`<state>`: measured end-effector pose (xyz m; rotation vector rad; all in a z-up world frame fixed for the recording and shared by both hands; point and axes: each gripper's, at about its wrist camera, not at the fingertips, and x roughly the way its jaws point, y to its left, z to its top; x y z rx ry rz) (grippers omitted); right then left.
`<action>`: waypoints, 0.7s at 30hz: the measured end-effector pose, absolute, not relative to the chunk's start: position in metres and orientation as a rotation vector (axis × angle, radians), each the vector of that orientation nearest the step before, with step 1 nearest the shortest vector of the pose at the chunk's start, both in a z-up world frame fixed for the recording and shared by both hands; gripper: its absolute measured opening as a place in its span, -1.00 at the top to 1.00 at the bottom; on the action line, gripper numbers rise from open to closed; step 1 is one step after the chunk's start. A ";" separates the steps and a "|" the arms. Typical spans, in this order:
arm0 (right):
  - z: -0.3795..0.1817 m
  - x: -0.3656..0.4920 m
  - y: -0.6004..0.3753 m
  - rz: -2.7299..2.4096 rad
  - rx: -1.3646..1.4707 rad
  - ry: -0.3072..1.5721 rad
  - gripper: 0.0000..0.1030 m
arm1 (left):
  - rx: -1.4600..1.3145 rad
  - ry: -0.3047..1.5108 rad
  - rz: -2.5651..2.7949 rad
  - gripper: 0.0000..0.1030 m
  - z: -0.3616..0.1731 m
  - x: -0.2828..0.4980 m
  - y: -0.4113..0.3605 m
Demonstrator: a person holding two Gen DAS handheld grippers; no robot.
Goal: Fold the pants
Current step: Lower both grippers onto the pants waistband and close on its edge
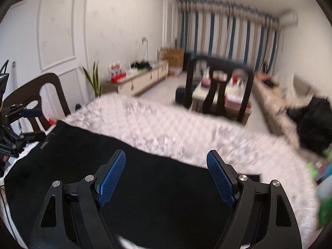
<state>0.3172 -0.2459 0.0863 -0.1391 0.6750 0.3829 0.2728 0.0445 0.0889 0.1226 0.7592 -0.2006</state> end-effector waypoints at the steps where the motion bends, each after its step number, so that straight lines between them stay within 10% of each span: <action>1: 0.079 0.327 -0.248 0.378 -0.145 0.697 -0.57 | 0.134 0.769 -0.204 -0.76 0.081 0.283 0.044; 21: 0.011 0.414 -0.226 0.617 -0.333 0.899 -0.57 | 0.203 0.979 -0.387 -0.60 0.012 0.380 0.039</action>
